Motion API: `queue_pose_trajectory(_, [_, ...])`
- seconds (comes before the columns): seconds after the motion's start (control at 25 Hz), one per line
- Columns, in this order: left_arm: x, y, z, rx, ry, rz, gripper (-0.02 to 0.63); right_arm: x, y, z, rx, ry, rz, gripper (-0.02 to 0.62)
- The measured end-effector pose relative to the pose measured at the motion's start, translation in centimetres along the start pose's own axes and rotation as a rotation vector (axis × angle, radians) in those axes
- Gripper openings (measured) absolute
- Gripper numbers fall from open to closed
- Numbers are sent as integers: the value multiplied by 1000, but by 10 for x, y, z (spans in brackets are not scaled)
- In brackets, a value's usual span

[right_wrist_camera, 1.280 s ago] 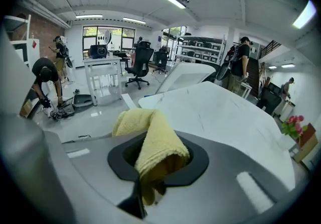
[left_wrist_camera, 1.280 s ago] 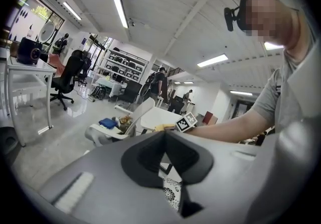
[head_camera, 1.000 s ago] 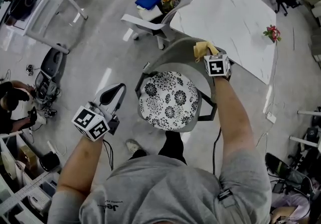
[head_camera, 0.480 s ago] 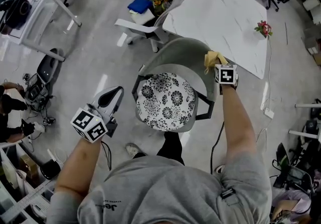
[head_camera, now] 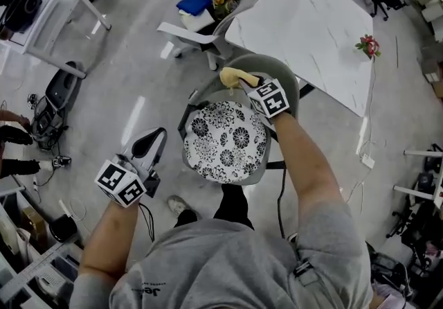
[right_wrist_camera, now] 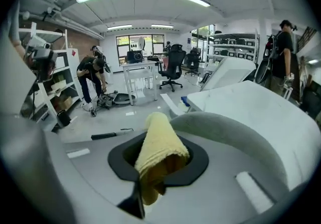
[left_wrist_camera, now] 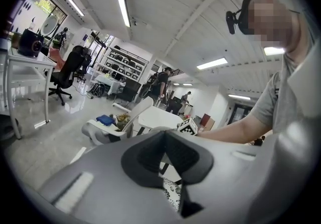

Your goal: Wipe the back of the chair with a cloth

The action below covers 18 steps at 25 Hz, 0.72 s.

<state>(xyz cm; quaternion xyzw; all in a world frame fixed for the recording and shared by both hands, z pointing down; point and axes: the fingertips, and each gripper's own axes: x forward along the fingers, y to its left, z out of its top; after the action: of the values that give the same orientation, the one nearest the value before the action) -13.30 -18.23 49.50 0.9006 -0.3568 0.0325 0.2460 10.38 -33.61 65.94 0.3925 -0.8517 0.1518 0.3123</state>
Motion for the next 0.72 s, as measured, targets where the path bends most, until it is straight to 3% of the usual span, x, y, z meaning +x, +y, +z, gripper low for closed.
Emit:
queue_pose_trajectory(0.12, [-4,4,-7,-15,8,28,58,36,0,0,108,4,10,55])
queue_pose_trajectory(0.24, [-8,9,-16,-27,13,48,58,56,-14,-8,295,-12,-9,55])
queue_pose_trajectory(0.52, [-10,16,-22,-62,14,72,58,61,-42,-16,669,-86,-11,55])
queue_pose_trajectory(0.72, [-3,12,-19,-64,22,51,58,44,-65,-31,848,-132,-90,55])
